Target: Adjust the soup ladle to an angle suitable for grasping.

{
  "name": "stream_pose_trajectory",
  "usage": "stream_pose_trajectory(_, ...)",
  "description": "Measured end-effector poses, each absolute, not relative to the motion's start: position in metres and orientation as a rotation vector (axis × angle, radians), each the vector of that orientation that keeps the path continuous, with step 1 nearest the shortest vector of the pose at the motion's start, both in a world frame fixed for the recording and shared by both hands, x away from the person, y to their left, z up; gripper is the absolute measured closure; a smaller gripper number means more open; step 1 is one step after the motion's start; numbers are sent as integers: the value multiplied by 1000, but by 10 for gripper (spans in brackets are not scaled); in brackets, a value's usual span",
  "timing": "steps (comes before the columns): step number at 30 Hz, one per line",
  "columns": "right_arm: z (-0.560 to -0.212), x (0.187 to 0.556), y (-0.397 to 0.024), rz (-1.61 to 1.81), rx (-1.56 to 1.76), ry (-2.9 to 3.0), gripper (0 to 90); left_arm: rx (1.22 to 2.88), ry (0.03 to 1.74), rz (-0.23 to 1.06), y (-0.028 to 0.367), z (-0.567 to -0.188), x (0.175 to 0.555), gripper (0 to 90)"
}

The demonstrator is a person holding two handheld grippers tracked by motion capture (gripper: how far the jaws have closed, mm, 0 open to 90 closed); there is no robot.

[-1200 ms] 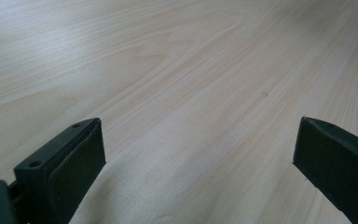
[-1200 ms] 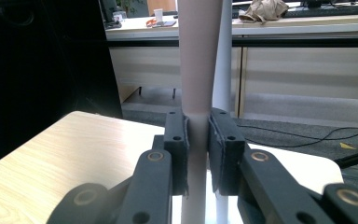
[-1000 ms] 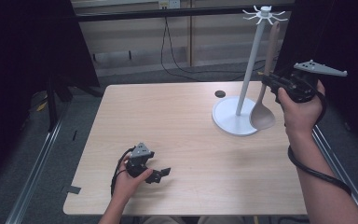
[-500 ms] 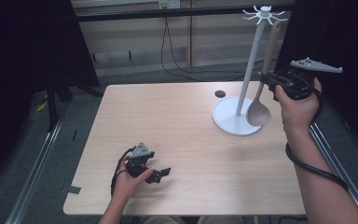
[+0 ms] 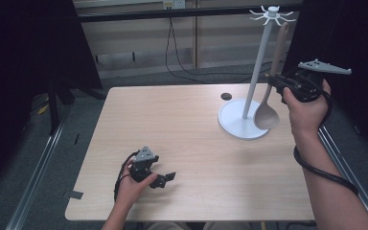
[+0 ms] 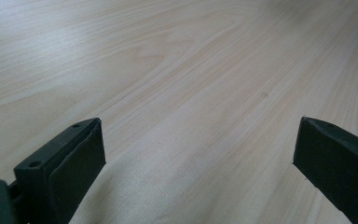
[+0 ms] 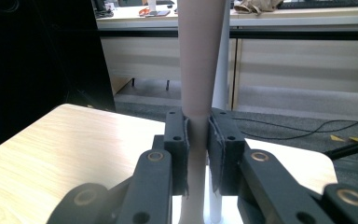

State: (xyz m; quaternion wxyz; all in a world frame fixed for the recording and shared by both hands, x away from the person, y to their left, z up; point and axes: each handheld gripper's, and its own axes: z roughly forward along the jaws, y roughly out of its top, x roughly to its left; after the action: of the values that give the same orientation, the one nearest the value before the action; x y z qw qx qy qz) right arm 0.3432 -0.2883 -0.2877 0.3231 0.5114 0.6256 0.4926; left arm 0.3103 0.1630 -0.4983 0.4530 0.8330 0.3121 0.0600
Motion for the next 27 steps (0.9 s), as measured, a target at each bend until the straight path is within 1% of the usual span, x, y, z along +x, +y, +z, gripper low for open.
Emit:
stream_pose_trajectory(8,-284,347,-287,1267,1344,1654,797,2055,769,146,163,-498,310,19)
stream_pose_trajectory(27,-290,362,-286,1257,1361,1653,797,2055,772,147,164,-498,311,19)
